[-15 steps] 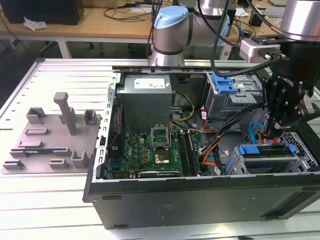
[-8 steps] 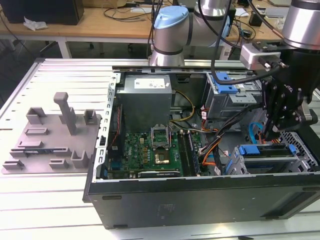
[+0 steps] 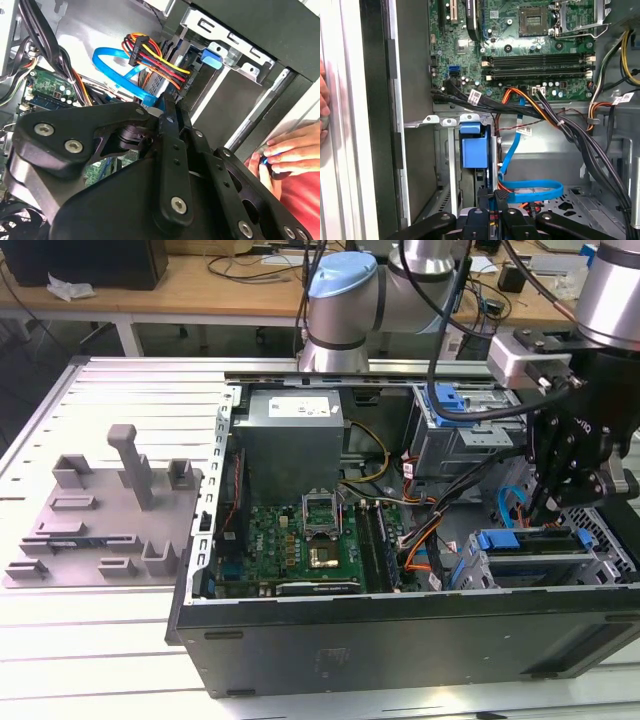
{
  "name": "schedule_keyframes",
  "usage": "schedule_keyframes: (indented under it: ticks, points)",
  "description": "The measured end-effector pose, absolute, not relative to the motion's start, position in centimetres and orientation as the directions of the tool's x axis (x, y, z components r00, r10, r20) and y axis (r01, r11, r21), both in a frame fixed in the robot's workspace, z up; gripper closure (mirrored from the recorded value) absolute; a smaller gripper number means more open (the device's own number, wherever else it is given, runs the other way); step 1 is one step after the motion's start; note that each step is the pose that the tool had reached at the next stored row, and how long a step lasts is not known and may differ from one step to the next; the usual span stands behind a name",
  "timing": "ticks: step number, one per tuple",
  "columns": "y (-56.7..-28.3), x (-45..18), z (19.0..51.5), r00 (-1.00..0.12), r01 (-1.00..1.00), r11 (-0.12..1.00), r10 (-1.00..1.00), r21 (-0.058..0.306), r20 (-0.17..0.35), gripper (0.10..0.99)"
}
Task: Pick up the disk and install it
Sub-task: 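Insert the second disk wire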
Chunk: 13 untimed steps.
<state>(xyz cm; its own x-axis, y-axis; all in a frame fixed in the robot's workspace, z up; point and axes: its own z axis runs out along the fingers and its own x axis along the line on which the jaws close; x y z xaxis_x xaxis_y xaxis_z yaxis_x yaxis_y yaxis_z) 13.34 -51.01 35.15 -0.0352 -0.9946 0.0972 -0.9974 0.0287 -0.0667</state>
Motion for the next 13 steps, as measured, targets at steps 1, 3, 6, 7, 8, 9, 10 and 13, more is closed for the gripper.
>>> schedule_keyframes:
  ticks: [1,3,6,7,8,9,10,13]
  points:
    - [-51.04,13.37,35.15,-0.035,-0.997,0.029,-0.995,-0.065,0.094,0.922]
    - [-51.17,13.48,35.15,-0.035,-0.998,0.030,-0.996,-0.058,0.085,0.922]
    - [-51.24,13.62,35.16,-0.034,-0.998,0.030,-0.996,-0.053,0.079,0.922]
    - [-51.24,13.66,35.16,-0.034,-0.998,0.030,-0.996,-0.052,0.078,0.922]
    - [-51.25,13.71,35.15,-0.034,-0.998,0.030,-0.996,-0.051,0.078,0.922]
    - [-51.28,13.75,35.15,-0.034,-0.998,0.030,-0.996,-0.051,0.076,0.922]
    - [-51.29,13.78,35.16,-0.034,-0.998,0.030,-0.997,-0.050,0.075,0.922]
    - [-51.43,13.84,35.16,-0.034,-0.998,0.031,-0.997,-0.050,0.064,0.922]
